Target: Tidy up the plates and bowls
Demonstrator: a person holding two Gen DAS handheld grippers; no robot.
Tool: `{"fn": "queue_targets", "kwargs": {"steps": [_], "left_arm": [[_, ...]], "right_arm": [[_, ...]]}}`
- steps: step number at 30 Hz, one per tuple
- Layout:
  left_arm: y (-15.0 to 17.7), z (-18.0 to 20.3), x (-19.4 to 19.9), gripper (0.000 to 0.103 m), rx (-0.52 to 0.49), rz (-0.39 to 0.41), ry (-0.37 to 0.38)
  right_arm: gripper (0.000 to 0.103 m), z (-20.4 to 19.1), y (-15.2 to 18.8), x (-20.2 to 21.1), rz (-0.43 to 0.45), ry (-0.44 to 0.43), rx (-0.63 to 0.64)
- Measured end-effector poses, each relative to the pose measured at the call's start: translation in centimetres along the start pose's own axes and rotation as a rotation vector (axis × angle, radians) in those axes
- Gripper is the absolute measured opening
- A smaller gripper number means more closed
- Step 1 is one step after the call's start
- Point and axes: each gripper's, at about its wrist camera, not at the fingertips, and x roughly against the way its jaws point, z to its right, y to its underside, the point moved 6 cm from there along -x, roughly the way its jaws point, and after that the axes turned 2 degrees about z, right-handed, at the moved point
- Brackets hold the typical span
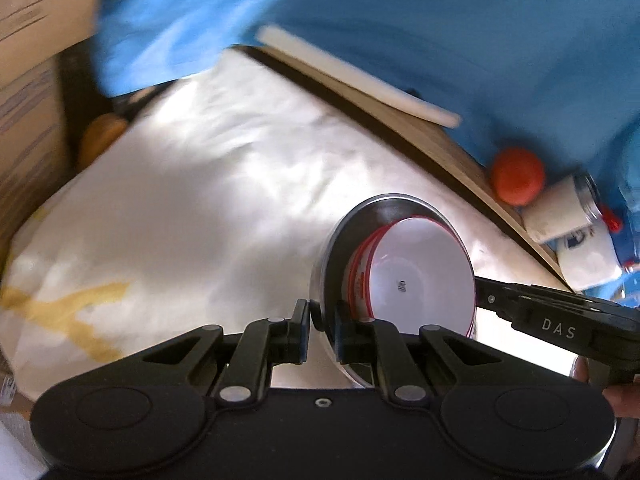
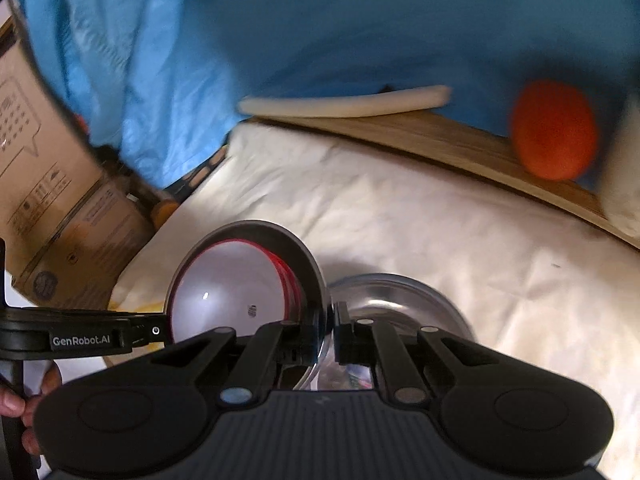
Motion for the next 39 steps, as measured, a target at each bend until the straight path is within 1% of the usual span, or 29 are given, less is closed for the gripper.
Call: {"fn": "queue_targets", "kwargs": {"steps": [6,15,24,32,39], "left_arm": [[0.4,3.4,-1.3,0.01,-0.08,-0.035,0.036],[2.0,5.7,-2.4,0.01,-0.136,-0.09,0.056],[3.7,5.7,-2.7,0.011,-0.139,-0.13,0.036],[4.3,5.1,-2.7,0.01,-0.129,-0.131,0.021],[4.0,4.8,-2.5,0.01,-0.12,-0.125,0.004]], "right_arm": [[0.008,2.9,1.3,2.1,0.026,0.042,-0.067],[0.008,5.1,3.5,3.6,0.019,0.075,-0.118],[0.008,5.1,5.2,3.7,-0.017,0.065,-0.116],[0.008,4.7,5.6,3.4,-0.032,0.054,-0.109],[0.008,4.3,5.4,3.0,-0.035,0.044,-0.096]]}}
